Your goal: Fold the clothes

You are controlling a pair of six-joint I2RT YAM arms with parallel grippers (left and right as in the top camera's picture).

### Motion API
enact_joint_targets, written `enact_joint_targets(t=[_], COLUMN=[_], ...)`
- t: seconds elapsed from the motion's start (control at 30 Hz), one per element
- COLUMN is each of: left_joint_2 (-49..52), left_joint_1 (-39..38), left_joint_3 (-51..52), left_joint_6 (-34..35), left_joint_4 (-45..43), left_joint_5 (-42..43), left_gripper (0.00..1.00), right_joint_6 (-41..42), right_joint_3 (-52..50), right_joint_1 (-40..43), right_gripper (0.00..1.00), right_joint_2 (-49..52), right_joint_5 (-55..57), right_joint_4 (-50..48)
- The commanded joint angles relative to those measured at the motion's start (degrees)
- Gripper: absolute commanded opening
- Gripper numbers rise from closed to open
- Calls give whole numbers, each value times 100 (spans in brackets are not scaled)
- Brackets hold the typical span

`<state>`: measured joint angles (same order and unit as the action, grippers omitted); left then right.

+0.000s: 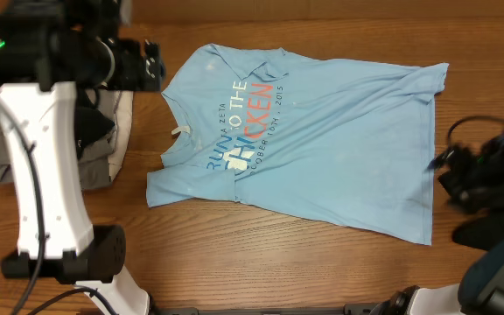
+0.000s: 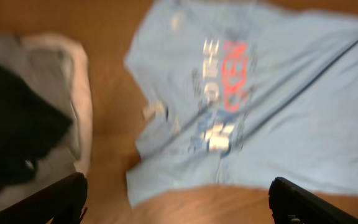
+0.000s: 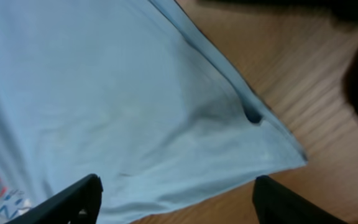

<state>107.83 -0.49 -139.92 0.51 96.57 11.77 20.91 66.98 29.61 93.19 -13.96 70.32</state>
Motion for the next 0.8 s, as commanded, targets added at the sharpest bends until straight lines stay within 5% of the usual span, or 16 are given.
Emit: enact_joint_targets(t=[0.0,0.27,0.4,0.77], left_joint_2=[-48,-26,-26,-26], left_joint_1=[0,15,15,15], left_joint_3=[688,2437,2778,2811], left_joint_6=[-63,-247,-249,-315], left_joint_4=[24,-155,-273,-251], left_joint_5=[-35,-33,-37,-35], left_gripper=[96,94,95,98], right_joint_6=[151,358,527,560], right_joint_3=[-846,-2214,-2557,-1679], right_joint_1=[0,2,2,15], right_gripper=[77,75,40,5], right_joint_2=[-33,-33,-33,-254], right_joint_5=[11,-111,-70,1305], right_joint_4=[-267,-1056,-1526,-621])
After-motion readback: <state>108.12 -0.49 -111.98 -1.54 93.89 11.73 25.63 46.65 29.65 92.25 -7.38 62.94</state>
